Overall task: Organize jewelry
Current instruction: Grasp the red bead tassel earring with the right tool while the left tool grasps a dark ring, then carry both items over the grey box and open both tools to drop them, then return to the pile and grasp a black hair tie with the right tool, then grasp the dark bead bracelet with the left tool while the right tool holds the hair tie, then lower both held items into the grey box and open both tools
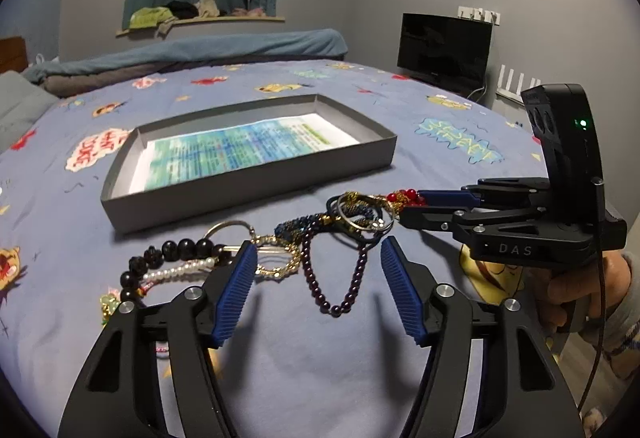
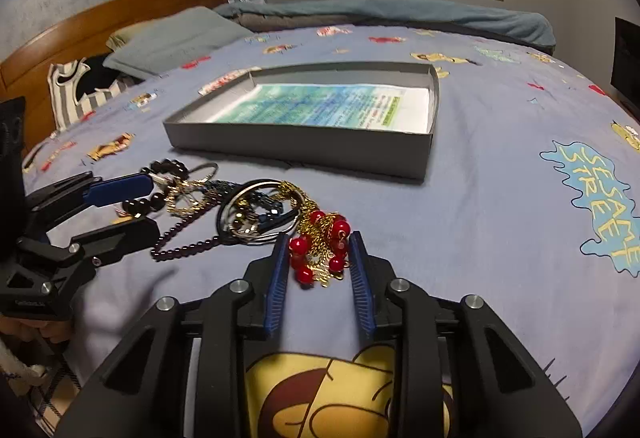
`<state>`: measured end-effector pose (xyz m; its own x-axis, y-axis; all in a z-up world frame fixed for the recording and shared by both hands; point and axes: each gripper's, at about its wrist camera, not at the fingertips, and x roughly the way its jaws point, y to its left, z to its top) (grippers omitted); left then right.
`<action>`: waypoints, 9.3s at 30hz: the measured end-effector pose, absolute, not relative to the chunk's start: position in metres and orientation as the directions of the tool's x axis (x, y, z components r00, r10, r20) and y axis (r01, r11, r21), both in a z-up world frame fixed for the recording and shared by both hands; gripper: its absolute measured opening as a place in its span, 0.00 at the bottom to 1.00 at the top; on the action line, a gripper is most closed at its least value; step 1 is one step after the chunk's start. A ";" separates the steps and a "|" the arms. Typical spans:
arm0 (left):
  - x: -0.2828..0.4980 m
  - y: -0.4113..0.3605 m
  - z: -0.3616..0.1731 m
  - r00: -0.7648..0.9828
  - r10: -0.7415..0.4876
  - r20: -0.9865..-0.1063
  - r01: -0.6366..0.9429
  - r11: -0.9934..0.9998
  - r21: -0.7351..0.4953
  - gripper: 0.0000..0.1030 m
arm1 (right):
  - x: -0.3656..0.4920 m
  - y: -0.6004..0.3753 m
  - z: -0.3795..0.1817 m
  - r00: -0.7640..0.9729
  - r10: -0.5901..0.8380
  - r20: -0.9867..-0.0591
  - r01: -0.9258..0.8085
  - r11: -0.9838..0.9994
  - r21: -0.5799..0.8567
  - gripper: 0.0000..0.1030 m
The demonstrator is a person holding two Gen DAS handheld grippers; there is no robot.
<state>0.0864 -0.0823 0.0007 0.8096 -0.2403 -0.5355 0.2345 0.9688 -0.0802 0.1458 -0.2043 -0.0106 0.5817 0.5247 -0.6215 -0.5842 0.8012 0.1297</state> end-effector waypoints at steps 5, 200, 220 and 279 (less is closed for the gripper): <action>0.090 -0.093 0.005 0.806 -0.249 -0.536 0.253 0.965 -0.068 0.67 | 0.137 -0.225 -0.004 0.642 0.512 -0.570 -0.533 0.833 0.148 0.23; 0.077 -0.064 -0.003 0.811 -0.272 -0.518 0.301 0.953 -0.029 0.62 | 0.147 -0.210 -0.015 0.650 0.535 -0.540 -0.483 0.839 0.250 0.05; 0.099 -0.105 -0.022 0.715 -0.283 -0.639 0.369 0.930 0.000 0.06 | 0.142 -0.212 -0.014 0.654 0.555 -0.513 -0.499 0.827 0.259 0.05; 0.230 -0.010 0.024 0.781 -0.185 -0.597 0.171 0.982 -0.081 0.06 | 0.263 -0.101 0.015 0.584 0.499 -0.640 -0.610 0.790 0.060 0.05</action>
